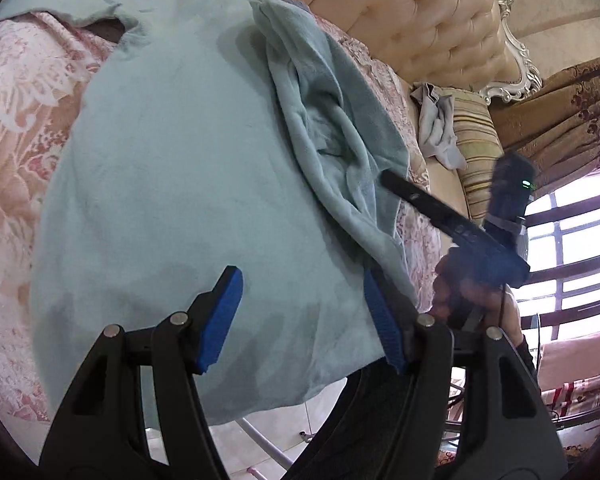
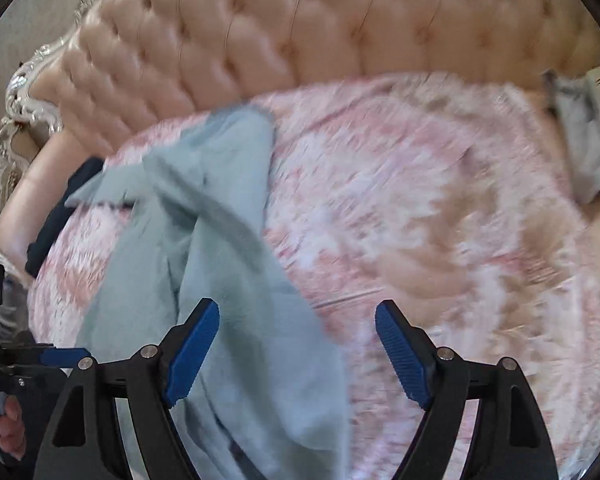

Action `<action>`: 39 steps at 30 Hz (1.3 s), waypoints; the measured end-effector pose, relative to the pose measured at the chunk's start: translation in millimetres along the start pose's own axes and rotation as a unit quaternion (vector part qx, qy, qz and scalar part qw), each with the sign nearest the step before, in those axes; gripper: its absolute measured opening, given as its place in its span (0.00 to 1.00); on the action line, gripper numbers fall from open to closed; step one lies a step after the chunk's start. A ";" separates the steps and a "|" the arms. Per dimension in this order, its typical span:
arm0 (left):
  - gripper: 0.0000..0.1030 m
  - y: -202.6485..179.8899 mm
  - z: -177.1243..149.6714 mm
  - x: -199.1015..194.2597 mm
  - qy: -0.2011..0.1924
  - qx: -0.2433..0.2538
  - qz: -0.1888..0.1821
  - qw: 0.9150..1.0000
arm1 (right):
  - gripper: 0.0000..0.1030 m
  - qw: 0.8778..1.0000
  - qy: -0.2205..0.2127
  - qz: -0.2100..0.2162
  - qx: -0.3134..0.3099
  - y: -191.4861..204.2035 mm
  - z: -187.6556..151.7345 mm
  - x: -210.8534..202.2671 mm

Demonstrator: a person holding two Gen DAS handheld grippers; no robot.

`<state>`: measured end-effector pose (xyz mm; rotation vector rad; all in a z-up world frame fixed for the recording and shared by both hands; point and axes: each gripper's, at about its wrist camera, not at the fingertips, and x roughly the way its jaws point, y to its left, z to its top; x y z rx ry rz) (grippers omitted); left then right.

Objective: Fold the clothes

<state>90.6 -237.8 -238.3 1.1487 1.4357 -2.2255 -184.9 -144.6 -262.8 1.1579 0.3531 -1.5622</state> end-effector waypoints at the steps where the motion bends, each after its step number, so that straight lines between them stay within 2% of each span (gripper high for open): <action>1: 0.64 2.0 0.3 -4.1 -0.005 -0.002 0.000 1.000 | 0.40 1.000 0.007 0.020 0.003 3.3 0.3 2.1; 2: 0.64 4.8 0.6 -8.3 -0.010 -0.004 -0.001 1.000 | 0.05 0.999 0.014 0.040 0.005 6.7 0.5 3.7; 6: 0.64 17.0 -0.2 -17.5 -0.020 -0.021 -0.002 1.000 | 0.06 0.994 -0.070 0.072 0.031 15.6 7.4 -47.4; 9: 0.64 19.0 -3.3 -19.0 -0.022 -0.026 -0.009 0.999 | 0.06 0.984 -0.143 0.080 0.071 4.3 21.9 -100.5; 11: 0.64 16.8 -5.8 -20.0 -0.021 -0.021 -0.015 0.999 | 0.06 0.978 -0.172 0.082 0.089 -3.6 30.9 -126.4; 14: 0.64 12.4 -9.8 -19.3 -0.016 -0.013 -0.019 1.000 | 0.06 0.972 -0.206 0.042 0.102 -23.6 46.0 -161.3; 16: 0.64 10.6 -11.8 -18.8 -0.012 -0.010 -0.021 1.000 | 0.06 0.972 -0.204 -0.005 0.119 -47.4 54.1 -173.9; 20: 0.64 13.5 -11.9 -18.6 -0.009 -0.015 -0.017 1.000 | 0.06 0.973 -0.165 -0.087 0.137 -94.3 50.9 -165.0; 21: 0.64 13.1 -11.1 -18.0 -0.008 -0.015 -0.016 1.000 | 0.06 0.972 -0.154 -0.108 0.141 -106.2 49.9 -162.2; 22: 0.64 11.9 -10.6 -17.8 -0.007 -0.014 -0.014 1.000 | 0.07 0.972 -0.124 -0.126 0.152 -122.2 43.3 -147.8; 25: 0.64 9.1 -9.0 -18.2 -0.004 -0.012 -0.011 1.000 | 0.10 0.970 -0.038 -0.147 0.188 -159.3 20.5 -104.3; 28: 0.64 9.1 -8.8 -19.0 -0.004 -0.012 -0.009 1.000 | 0.10 0.969 -0.006 -0.159 0.189 -166.2 5.0 -86.8; 30: 0.64 9.0 -9.4 -16.6 -0.003 -0.013 -0.007 1.000 | 0.19 0.967 0.007 -0.167 0.190 -168.1 -2.3 -84.5; 31: 0.64 9.0 -9.7 -15.5 -0.002 -0.013 -0.007 1.000 | 0.22 0.966 -0.009 -0.174 0.193 -169.9 -4.6 -94.3; 32: 0.64 8.9 -10.0 -14.3 -0.001 -0.014 -0.006 1.000 | 0.32 0.963 -0.025 -0.180 0.197 -171.2 -5.8 -103.8; 33: 0.64 8.8 -10.3 -13.1 -0.001 -0.014 -0.005 1.000 | 0.45 0.960 -0.044 -0.188 0.202 -173.8 -6.8 -116.0; 34: 0.64 8.4 -11.0 -11.5 0.001 -0.013 -0.006 1.000 | 0.53 0.954 -0.063 -0.205 0.212 -177.5 -10.0 -129.0; 35: 0.64 7.6 -12.1 -9.4 0.005 -0.009 -0.008 1.000 | 0.68 0.946 -0.083 -0.221 0.221 -181.1 -13.1 -142.0; 36: 0.64 6.8 -13.3 -7.3 0.009 -0.007 -0.009 1.000 | 0.77 0.939 -0.101 -0.237 0.229 -184.9 -16.3 -154.6; 38: 0.64 5.9 -15.6 -4.3 0.014 -0.004 -0.011 1.000 | 0.79 0.934 -0.108 -0.240 0.240 -197.0 -23.7 -163.3; 39: 0.64 6.2 -16.3 -4.2 0.015 -0.004 -0.010 1.000 | 0.79 0.936 -0.091 -0.238 0.243 -203.3 -27.9 -159.4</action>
